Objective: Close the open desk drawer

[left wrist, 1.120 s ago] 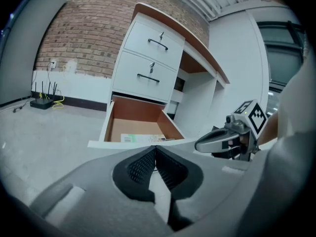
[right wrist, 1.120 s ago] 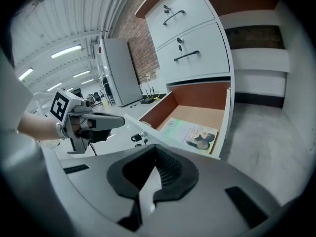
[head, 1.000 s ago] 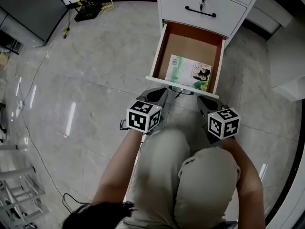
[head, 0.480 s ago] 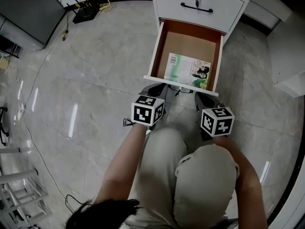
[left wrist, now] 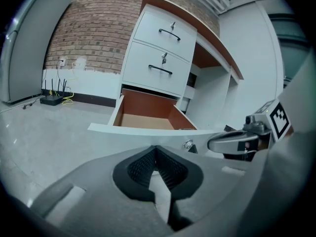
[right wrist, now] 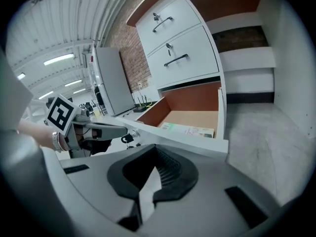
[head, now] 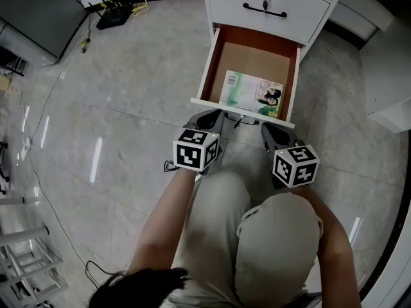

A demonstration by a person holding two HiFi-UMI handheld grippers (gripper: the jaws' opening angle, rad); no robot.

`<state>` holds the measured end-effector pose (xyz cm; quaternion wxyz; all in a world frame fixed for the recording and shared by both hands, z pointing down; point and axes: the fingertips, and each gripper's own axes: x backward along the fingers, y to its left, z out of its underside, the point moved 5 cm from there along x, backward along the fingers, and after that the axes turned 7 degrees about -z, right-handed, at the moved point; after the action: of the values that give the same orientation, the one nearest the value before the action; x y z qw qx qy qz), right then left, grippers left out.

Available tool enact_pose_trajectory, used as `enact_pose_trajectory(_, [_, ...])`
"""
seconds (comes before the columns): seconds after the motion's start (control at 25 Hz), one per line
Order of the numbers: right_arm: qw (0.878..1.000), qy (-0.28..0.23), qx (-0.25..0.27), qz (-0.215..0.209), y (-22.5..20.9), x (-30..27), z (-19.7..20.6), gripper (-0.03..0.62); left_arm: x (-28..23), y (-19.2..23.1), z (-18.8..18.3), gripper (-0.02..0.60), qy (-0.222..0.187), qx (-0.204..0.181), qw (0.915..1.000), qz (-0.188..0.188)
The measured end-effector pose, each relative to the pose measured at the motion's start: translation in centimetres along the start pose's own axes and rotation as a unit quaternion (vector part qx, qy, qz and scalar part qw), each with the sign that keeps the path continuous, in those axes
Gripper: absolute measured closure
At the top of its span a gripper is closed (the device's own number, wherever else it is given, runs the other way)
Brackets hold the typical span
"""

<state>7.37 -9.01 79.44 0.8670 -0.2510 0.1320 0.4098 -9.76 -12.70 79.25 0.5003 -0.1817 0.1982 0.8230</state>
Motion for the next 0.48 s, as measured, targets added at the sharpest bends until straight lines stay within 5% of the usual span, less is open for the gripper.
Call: enact_pose_trajectory(0.48, [0.999, -0.020, 0.034, -0.018, -0.3, 0.2, -3.9, 0.585, 0.1, -0.4, -3.8, 0.575, -0.031, -0.015, 0.9994, -0.001])
